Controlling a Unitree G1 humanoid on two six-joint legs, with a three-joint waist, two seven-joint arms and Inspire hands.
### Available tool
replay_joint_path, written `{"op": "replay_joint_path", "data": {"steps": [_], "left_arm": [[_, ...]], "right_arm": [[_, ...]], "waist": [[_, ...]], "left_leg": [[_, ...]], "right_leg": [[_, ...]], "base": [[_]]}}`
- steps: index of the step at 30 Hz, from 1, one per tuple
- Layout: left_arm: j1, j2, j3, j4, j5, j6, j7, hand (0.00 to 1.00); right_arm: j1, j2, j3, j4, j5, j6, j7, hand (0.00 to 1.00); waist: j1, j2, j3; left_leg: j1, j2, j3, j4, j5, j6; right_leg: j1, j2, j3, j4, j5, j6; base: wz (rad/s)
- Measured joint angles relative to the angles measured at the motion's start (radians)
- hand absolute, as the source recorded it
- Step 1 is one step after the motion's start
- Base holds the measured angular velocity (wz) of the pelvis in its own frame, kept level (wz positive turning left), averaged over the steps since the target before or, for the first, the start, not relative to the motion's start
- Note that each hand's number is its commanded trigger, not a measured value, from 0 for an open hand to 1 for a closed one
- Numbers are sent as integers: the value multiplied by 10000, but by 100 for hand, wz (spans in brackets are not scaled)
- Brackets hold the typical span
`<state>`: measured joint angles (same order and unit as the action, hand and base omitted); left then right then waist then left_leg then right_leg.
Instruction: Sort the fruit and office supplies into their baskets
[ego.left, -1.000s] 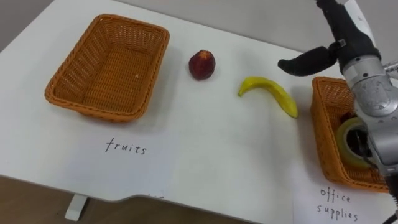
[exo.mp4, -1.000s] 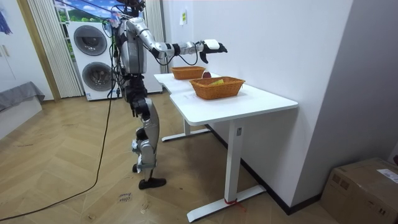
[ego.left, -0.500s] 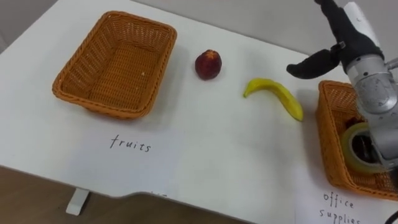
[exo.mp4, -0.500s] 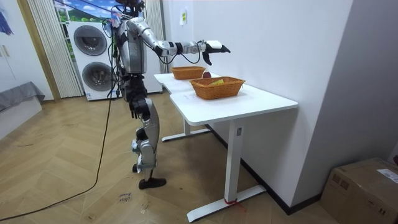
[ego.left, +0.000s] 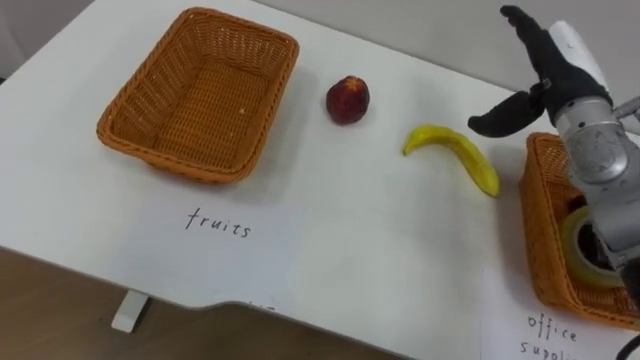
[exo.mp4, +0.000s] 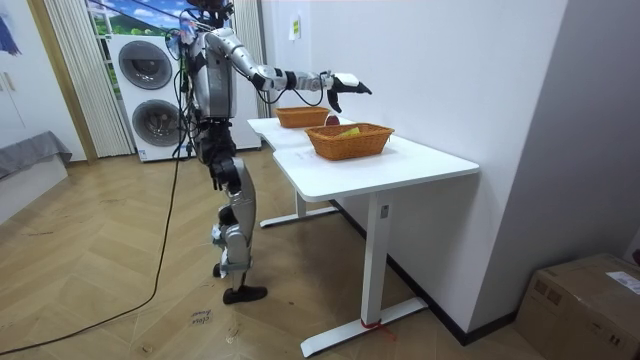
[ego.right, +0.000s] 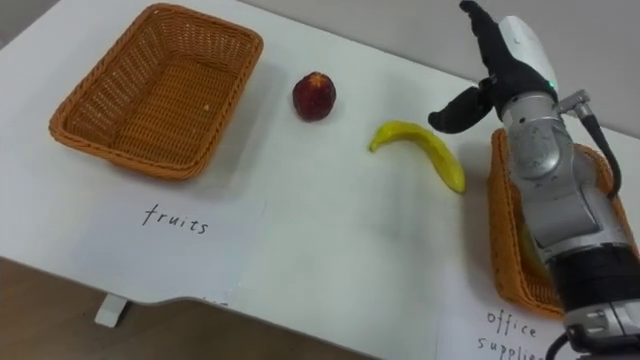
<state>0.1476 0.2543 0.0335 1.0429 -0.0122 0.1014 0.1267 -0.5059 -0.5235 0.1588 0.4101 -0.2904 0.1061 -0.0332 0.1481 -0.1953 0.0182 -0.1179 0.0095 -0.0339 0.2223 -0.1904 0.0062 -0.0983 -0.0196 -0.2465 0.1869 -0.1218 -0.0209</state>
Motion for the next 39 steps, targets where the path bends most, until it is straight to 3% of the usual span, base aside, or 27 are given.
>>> {"op": "replay_joint_path", "data": {"steps": [13,20,39], "left_arm": [[-366,85,-603,-85,-774,-173,207,0],[-414,96,-1158,-118,-881,-220,199,0],[-422,109,-1328,-11,-940,-232,203,0]], "right_arm": [[-1042,-4,1269,966,-560,-2,1,0],[-1333,9,2131,2314,-642,-53,202,0],[-1430,15,2150,2752,-736,-74,452,0]], "waist": [[30,15,-15],[430,26,-6],[562,-32,82]], "left_leg": [[-287,-20,-163,161,44,-15],[-291,-35,-209,134,65,-27],[-320,-47,-257,5,130,-36]], "right_leg": [[-227,-3,-122,5,20,-33],[-199,-21,-184,10,35,-53],[-238,-43,-303,-1,44,-65]], "base": [[2],[2],[1]]}}
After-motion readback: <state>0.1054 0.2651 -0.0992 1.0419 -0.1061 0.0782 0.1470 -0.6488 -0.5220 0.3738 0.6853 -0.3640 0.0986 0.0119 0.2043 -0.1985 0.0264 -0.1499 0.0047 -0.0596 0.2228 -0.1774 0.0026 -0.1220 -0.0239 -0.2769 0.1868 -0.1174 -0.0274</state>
